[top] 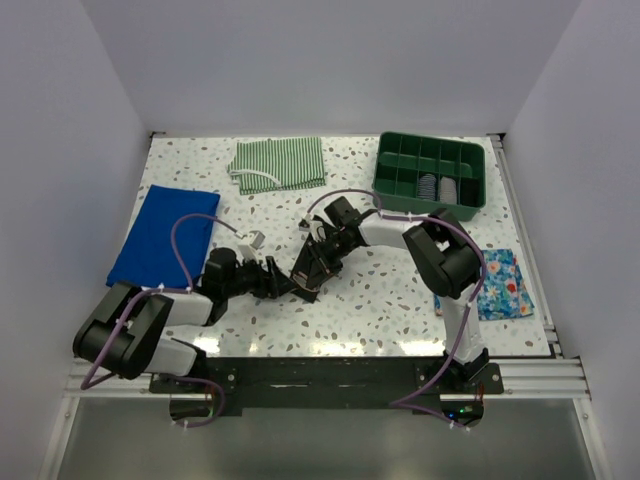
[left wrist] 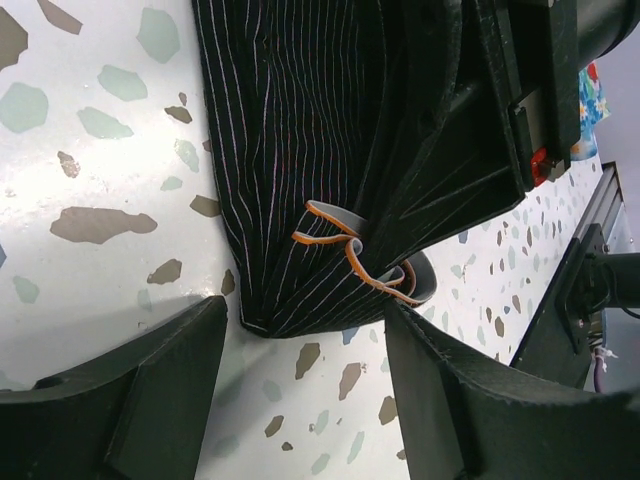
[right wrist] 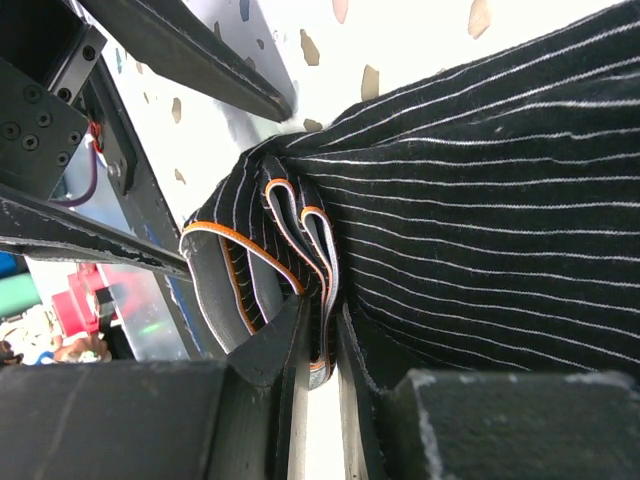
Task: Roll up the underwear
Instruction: Roll the underwear to the center of the board.
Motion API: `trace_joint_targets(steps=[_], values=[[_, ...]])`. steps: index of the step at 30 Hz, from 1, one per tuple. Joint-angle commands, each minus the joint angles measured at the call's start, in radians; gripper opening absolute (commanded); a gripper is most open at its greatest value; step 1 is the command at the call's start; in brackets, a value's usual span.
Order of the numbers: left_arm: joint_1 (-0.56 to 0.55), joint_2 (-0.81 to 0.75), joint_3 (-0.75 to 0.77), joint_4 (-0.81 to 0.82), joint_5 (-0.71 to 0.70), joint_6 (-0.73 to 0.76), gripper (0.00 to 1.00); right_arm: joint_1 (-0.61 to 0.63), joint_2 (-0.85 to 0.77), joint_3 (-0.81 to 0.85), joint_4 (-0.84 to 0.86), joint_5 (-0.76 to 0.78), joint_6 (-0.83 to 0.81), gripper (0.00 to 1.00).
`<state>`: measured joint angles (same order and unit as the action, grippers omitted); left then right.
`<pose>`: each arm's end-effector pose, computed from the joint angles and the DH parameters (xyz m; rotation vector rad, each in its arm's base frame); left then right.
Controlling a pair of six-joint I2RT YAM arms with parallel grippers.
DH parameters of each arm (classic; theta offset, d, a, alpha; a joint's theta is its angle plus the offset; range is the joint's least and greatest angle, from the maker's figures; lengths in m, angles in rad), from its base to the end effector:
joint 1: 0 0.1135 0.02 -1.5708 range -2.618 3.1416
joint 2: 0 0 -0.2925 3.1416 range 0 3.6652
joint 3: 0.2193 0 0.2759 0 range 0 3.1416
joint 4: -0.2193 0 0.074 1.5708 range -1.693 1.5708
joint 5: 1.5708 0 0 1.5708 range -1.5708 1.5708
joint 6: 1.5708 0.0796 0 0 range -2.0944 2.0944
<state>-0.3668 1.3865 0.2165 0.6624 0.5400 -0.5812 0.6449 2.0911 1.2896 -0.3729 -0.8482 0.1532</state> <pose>0.2197 -0.1282 0.1074 0.1192 2.1985 -1.1185 0.3195 0.3151 0.0988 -0.9250 2.6464 1.3794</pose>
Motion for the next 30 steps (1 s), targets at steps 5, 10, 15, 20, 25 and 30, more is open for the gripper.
trace_joint_targets(steps=[5,10,15,20,25,30], values=[[0.005,0.080,0.029,0.104,0.003,0.023,0.63,-0.005,0.026,0.039,-0.024,0.028,-0.030,0.00],[0.005,0.112,0.023,0.149,-0.031,0.000,0.58,-0.004,0.024,0.051,-0.041,0.023,-0.037,0.01],[0.005,0.160,0.021,0.183,-0.048,-0.020,0.55,-0.005,0.027,0.059,-0.052,0.023,-0.041,0.02],[0.005,0.203,0.011,0.201,-0.081,-0.037,0.49,-0.005,0.033,0.065,-0.057,0.021,-0.041,0.06],[0.005,0.247,0.012,0.210,-0.081,-0.049,0.37,-0.004,0.014,0.056,-0.043,0.031,-0.027,0.13],[0.005,0.269,0.015,0.204,-0.084,-0.054,0.24,-0.002,-0.051,0.016,0.011,0.084,0.008,0.26]])
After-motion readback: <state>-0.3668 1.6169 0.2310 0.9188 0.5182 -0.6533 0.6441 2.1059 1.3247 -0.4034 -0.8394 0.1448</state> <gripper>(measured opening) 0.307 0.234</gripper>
